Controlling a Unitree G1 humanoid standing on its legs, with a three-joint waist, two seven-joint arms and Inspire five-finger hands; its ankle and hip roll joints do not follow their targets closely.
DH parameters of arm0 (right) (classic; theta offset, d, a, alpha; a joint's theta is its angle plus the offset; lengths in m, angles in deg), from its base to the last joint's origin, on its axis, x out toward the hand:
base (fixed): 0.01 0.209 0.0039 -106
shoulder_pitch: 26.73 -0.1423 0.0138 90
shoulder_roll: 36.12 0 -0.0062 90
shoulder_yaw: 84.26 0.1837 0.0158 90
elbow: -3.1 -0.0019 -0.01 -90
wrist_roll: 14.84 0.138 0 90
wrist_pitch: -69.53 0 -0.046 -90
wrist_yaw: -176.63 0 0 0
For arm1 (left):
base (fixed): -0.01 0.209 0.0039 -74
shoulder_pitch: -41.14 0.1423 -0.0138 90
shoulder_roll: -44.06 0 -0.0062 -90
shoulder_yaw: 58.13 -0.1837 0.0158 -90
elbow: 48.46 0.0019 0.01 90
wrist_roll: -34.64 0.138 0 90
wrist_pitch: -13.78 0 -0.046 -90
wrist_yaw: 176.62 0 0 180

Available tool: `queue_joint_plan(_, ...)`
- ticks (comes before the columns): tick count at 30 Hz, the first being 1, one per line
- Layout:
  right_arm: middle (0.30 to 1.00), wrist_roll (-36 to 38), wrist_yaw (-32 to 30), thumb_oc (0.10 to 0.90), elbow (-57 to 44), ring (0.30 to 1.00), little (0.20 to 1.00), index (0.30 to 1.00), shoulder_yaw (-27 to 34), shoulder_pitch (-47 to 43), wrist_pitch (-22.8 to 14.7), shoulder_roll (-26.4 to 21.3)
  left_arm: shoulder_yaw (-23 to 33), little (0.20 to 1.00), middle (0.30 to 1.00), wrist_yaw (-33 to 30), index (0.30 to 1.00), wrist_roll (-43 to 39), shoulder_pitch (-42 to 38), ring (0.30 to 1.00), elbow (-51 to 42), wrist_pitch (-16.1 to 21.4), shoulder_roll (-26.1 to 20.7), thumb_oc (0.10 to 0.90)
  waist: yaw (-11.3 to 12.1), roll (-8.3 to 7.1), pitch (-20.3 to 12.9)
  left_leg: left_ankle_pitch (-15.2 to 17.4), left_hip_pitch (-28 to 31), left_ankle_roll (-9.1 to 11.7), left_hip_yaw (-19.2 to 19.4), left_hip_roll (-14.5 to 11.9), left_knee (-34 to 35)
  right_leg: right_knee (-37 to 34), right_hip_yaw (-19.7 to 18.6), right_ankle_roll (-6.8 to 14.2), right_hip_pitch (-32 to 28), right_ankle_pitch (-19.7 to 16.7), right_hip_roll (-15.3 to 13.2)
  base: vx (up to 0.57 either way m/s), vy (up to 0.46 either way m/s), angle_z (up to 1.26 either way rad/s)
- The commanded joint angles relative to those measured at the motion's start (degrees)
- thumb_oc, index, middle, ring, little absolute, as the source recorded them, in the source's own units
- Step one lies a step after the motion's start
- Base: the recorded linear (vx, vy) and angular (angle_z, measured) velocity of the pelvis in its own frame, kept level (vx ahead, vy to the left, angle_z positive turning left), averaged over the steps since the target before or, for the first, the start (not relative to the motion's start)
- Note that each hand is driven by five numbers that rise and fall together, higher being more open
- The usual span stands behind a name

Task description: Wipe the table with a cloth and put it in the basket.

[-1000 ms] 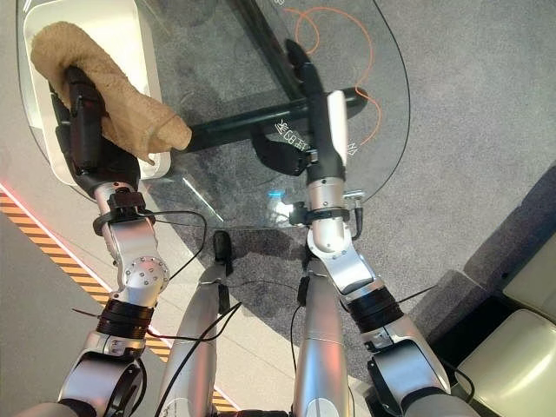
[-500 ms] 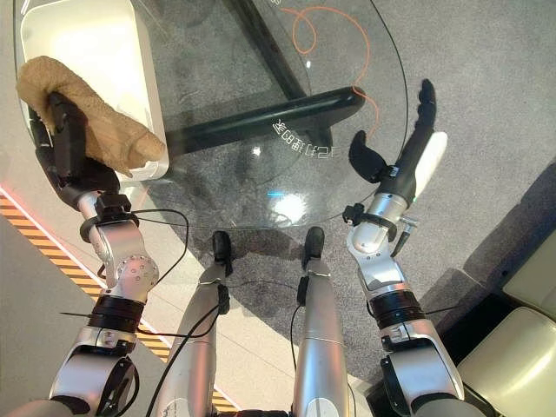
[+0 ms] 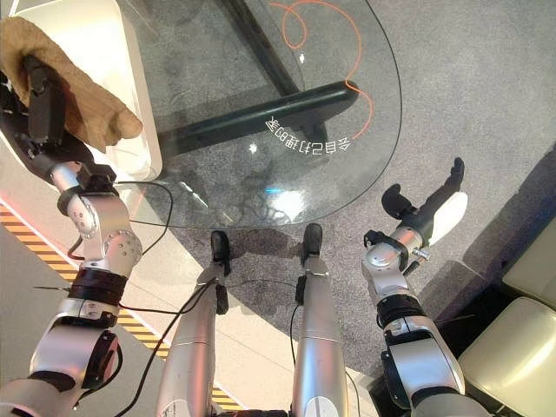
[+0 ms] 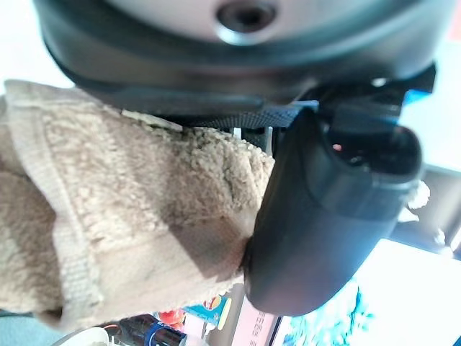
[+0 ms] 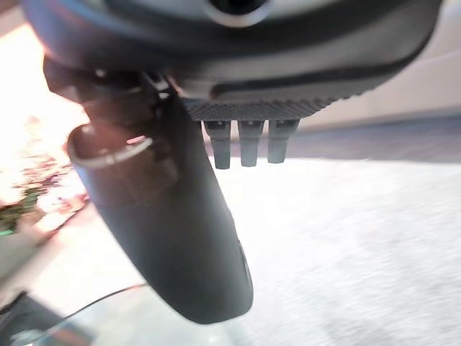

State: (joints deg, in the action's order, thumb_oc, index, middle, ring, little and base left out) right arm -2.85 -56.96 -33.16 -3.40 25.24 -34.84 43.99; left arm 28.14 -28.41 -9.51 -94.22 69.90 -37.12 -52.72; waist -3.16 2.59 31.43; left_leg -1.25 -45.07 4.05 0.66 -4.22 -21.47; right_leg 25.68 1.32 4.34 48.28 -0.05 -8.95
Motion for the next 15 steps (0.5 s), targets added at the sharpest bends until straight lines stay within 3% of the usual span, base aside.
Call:
queue_joint_plan(1, 0.900, 1.67, 1.45, 0.800, 3.51, 0.900, 0.900, 0.900, 0.15, -0.61, -2.02, -4.90, 0.72, 0.200, 0.300, -6.70, 0.300, 13.18, -9.33, 0.300, -1.05, 1.83, -9.15, 0.100, 1.44, -0.68, -1.64, 2.43, 0.06, -3.13, -0.62, 3.49, -0.86, -0.96, 2.39, -2.78, -2.27, 2.22, 4.91, 0.00, 0.000, 0.00)
queue_joint_plan(7, 0.900, 3.46, 5.89, 0.800, 13.56, 0.900, 0.900, 0.900, -1.27, -1.04, -2.04, -4.73, -3.46, 0.200, 0.300, -12.35, 0.300, 17.26, -14.21, 0.300, 6.72, -2.12, -13.18, 0.100, 1.19, -0.58, -1.64, 3.15, 0.06, -3.14, -0.38, 3.00, -1.37, -0.31, 2.41, -2.93, -2.21, 3.16, 5.06, 0.00, 0.000, 0.00)
queue_joint_plan(15, 0.900, 4.15, 9.09, 0.800, 16.93, 0.900, 0.900, 0.900, -3.26, -0.57, 0.44, -3.82, -7.85, 0.200, 0.300, -16.66, 0.300, 18.78, -18.35, 0.300, 16.38, -6.33, -16.18, 0.100, 0.38, -0.97, -1.64, 3.35, 0.22, -3.10, 0.05, 2.65, -1.54, -0.06, 2.21, -3.06, -2.00, 3.35, 5.23, 0.00, 0.003, -0.01)
